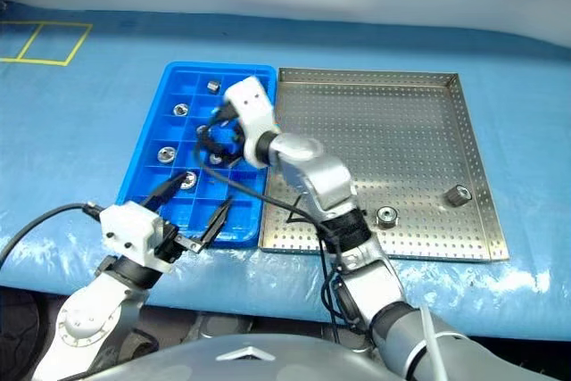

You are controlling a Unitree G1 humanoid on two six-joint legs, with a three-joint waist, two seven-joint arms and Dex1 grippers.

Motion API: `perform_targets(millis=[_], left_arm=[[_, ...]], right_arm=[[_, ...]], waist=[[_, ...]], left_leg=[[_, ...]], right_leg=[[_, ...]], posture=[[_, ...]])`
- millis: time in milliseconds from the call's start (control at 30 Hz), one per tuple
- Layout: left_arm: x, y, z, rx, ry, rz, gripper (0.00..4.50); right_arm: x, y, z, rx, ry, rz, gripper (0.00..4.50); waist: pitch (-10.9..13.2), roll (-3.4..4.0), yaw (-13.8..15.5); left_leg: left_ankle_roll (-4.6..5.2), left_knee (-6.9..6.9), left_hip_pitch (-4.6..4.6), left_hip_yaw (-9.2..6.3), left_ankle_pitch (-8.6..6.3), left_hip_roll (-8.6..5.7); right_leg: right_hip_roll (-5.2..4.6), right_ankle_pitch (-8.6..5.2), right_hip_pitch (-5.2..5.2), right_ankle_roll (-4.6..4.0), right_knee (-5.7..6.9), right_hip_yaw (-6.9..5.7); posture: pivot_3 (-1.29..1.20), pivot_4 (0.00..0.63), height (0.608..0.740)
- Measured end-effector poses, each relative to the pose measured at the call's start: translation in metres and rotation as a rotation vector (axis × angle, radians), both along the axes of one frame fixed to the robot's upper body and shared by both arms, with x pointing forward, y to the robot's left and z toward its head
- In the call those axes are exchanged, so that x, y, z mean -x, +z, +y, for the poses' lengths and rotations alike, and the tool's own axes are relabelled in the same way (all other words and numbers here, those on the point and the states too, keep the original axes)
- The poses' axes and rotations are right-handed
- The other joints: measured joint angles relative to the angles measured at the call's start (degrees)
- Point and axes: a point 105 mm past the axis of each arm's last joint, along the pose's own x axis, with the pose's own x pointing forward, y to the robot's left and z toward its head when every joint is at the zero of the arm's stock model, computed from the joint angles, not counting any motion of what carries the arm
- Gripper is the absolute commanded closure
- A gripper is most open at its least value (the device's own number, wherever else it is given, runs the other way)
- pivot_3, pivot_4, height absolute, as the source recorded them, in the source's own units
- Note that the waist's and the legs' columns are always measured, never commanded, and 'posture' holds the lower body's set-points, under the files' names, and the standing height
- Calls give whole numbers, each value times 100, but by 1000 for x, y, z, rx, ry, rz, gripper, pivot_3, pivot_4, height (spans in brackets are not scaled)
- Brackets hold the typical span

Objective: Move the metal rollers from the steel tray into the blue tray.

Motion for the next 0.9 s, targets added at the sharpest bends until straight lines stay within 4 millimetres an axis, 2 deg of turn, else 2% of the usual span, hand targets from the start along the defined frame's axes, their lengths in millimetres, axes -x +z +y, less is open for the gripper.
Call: perform_targets(millis=[67,100,267,333,400,533,733,900], left_arm=[[-2,0,-7,-5,-51,-4,0],[-4,-1,-11,-10,-81,-3,0],[-19,-2,-28,-7,-205,-8,0],[-23,-2,-35,-6,-250,-8,0],[-25,-4,-40,-3,-283,2,0],[-28,-8,-48,-8,-340,13,0],[-27,-12,-51,-2,-365,32,0],[-27,-12,-52,8,-367,35,0]], right_arm=[[-1,8,-30,9,-87,-26,35],[0,6,-46,37,-135,-26,35],[9,-24,-123,238,-363,63,35],[16,-37,-149,318,-434,119,35],[24,-47,-166,363,-482,182,35],[40,-53,-173,370,-499,282,35],[68,-69,-172,373,-462,419,35],[81,-85,-171,389,-424,483,35]], waist=[[-1,0,-75],[-2,1,-129],[-4,6,-361],[-4,6,-492],[-5,8,-626],[-5,8,-790],[-5,7,-813],[-5,7,-831]], left_leg=[[0,0,0,1,0,0],[0,-1,0,2,0,0],[1,2,0,5,0,0],[3,3,0,9,-1,-1],[6,1,3,11,-2,0],[8,6,6,8,-1,2],[10,9,4,7,0,-1],[10,12,4,10,0,-3]], right_leg=[[0,0,0,0,-1,1],[0,0,0,-1,0,2],[-1,-1,0,-2,5,6],[0,-1,0,-2,4,11],[1,-1,-1,-2,6,16],[4,-1,0,-2,14,16],[3,-1,3,-2,11,15],[2,-1,4,-1,11,17]], posture=[[107,150,740],[95,150,740],[5,150,740],[-15,150,740],[-37,150,740],[-62,150,740],[-71,150,740],[-67,150,740]])
